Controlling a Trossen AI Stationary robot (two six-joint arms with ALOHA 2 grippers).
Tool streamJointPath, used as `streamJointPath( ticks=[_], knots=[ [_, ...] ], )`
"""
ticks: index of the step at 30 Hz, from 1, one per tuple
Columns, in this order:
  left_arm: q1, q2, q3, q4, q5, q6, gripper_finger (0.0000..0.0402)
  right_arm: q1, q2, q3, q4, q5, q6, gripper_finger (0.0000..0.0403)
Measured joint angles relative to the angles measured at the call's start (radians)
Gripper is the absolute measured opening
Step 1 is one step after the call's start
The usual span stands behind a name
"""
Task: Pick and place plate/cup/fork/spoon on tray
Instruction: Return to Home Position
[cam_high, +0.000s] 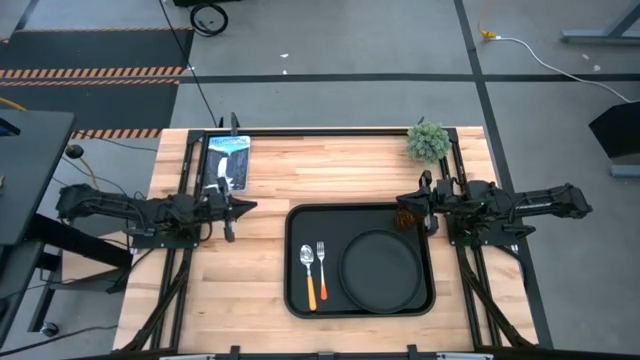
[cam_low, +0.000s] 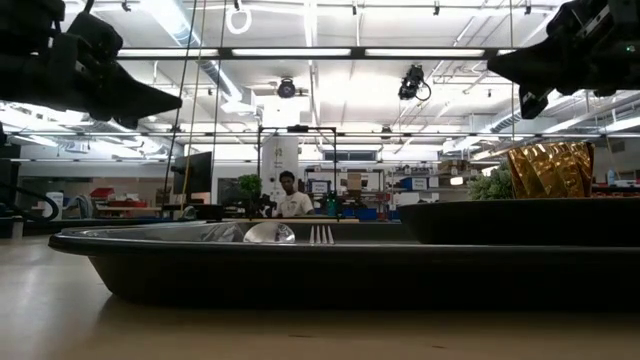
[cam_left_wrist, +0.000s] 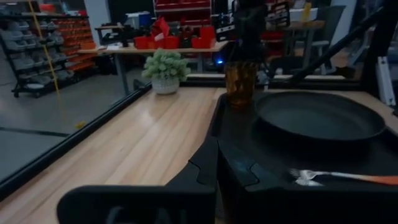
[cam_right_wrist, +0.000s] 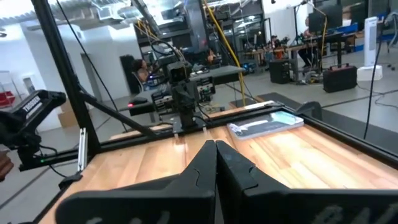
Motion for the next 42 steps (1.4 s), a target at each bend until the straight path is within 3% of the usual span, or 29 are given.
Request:
streamJointPath(
  ticks=[9,13,25,32,42],
  knots=[
    [0.000,0.017,0.000,0.016,0.015,-0.008,0.0004,0.012,0.000,-0.001,0.019,-0.034,-0.002,0.0006],
    [0.000,0.022,0.000,0.020,0.015,-0.028,0.0004,0.033,0.000,-0.054,0.142,-0.026,-0.014,0.0005],
    [0.000,0.022,0.000,0.016,0.015,-0.040,0.0005,0.048,0.006,-0.058,0.137,0.000,-0.050,0.0012],
    [0.000,0.022,0.000,0.011,0.022,-0.091,0.0005,0.048,0.006,-0.058,0.138,0.000,-0.210,0.0016],
    [0.000,0.022,0.000,0.011,0.022,-0.231,0.0005,0.048,0.006,-0.058,0.138,0.000,-0.221,0.0016]
  ],
)
